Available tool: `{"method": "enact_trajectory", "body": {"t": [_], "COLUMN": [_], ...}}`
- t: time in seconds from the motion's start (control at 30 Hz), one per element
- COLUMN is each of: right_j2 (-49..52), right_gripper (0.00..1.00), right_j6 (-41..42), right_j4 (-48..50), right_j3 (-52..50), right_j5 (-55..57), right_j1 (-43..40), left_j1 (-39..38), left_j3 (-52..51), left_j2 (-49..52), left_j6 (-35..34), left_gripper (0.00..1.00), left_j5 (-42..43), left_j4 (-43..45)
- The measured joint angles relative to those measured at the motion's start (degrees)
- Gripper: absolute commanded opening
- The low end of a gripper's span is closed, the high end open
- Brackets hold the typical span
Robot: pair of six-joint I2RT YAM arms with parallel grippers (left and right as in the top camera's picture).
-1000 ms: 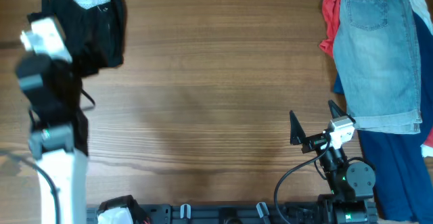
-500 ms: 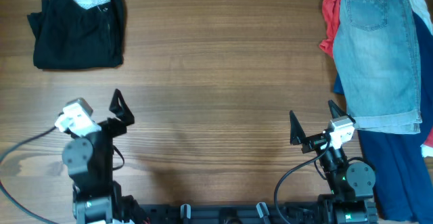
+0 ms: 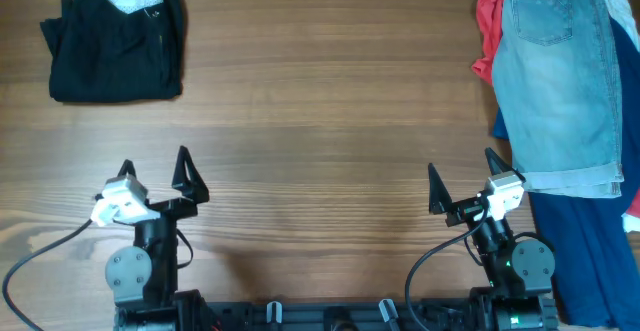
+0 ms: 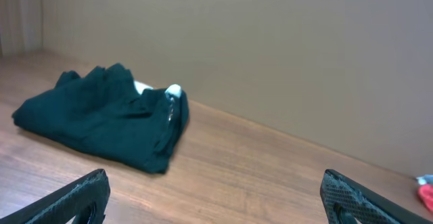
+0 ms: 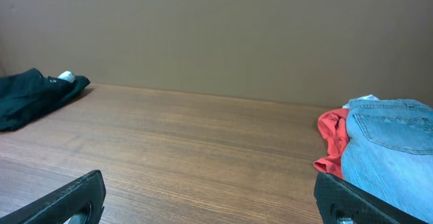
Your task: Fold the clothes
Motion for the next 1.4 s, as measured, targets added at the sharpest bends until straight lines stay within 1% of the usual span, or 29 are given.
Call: {"method": "enact_trajectory", "body": {"t": [0.1,0.2,0.33,0.37,0.47,0.5,0.63,0.83,1.4], "right_j2": [0.0,0.0,0.0,0.0,0.0,0.0,0.0,0.0,0.0], "right_gripper": [1.00,1.00,1.00,1.00,1.00,1.00,1.00,1.00,1.00], "right_j6": [0.0,0.0,0.0,0.0,0.0,0.0,0.0,0.0,0.0], "right_j4": [0.0,0.0,0.0,0.0,0.0,0.0,0.0,0.0,0.0], "right_j3": [0.0,0.0,0.0,0.0,0.0,0.0,0.0,0.0,0.0], "right_j5": [0.0,0.0,0.0,0.0,0.0,0.0,0.0,0.0,0.0], "right_j1": [0.0,0.0,0.0,0.0,0.0,0.0,0.0,0.0,0.0], "left_j1": [-0.3,-0.3,-0.3,-0.3,-0.3,-0.3,-0.3,-0.3,-1.0], "left_j3": [0.0,0.0,-0.2,-0.7,-4.8,-6.3,-8.4,-8.5,-8.5], "left_j2": [-3.2,-3.6,-3.6,-3.6,-3.7,-3.7,-3.7,-3.7,-3.7], "left_j6": [0.0,0.0,-2.1,-2.5,-3.4,-3.4,-3.7,-3.8,-3.7], "left_gripper": [1.00,1.00,1.00,1.00,1.00,1.00,1.00,1.00,1.00], "left_j5": [0.0,0.0,0.0,-0.1,-1.3,-1.8,-2.9,-3.2,-3.2], "left_j4": [-1.4,-2.3,-1.4,0.8,11.3,12.5,10.5,0.9,0.9]}}
